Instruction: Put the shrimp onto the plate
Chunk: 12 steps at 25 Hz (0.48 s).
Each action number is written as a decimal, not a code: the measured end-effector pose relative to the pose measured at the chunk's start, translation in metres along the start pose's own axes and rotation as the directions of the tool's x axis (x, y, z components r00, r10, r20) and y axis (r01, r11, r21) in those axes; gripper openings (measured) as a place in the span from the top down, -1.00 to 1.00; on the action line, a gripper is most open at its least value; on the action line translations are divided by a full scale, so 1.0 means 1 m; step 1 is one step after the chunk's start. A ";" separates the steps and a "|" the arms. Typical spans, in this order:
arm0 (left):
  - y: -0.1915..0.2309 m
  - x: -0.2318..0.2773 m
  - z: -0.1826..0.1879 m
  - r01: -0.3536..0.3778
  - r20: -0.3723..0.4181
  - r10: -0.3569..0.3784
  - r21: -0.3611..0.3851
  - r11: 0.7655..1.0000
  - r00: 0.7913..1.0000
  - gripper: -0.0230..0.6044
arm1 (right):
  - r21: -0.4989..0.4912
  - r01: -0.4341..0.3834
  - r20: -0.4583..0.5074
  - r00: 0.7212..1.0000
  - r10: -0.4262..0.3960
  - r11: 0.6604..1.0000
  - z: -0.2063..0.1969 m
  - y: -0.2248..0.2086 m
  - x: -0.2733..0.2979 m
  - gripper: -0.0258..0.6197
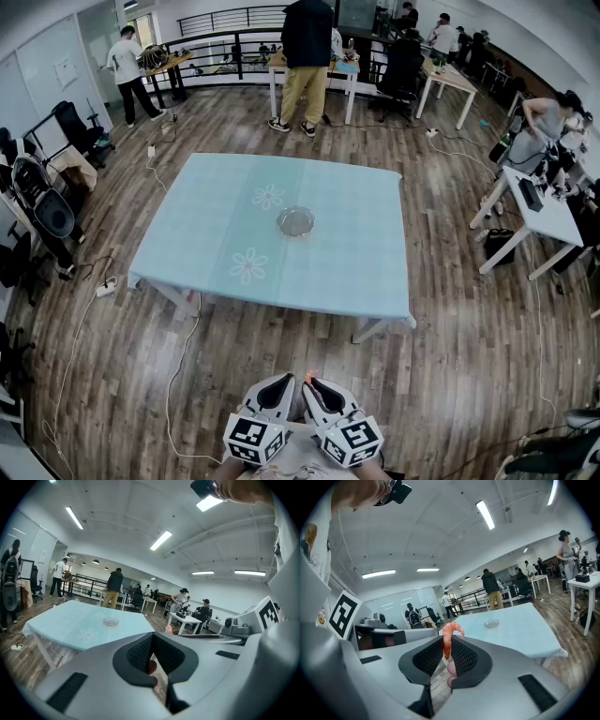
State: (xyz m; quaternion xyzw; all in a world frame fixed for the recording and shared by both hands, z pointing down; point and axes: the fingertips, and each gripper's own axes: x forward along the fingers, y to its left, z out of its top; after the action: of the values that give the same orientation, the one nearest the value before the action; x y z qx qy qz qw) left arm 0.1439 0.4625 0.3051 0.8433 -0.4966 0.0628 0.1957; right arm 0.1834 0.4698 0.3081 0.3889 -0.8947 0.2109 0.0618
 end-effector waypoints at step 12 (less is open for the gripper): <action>0.113 -0.220 -0.049 -0.112 0.038 0.114 -0.060 0.992 0.993 0.90 | 0.013 -0.002 0.002 1.000 0.002 1.000 -0.067 0.193 0.031 0.70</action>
State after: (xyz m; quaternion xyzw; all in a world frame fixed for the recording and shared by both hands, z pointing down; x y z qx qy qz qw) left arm -0.0587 0.6114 0.3139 0.8088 -0.5491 0.0420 0.2061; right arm 0.0197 0.5951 0.3137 0.3888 -0.8937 0.2162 0.0584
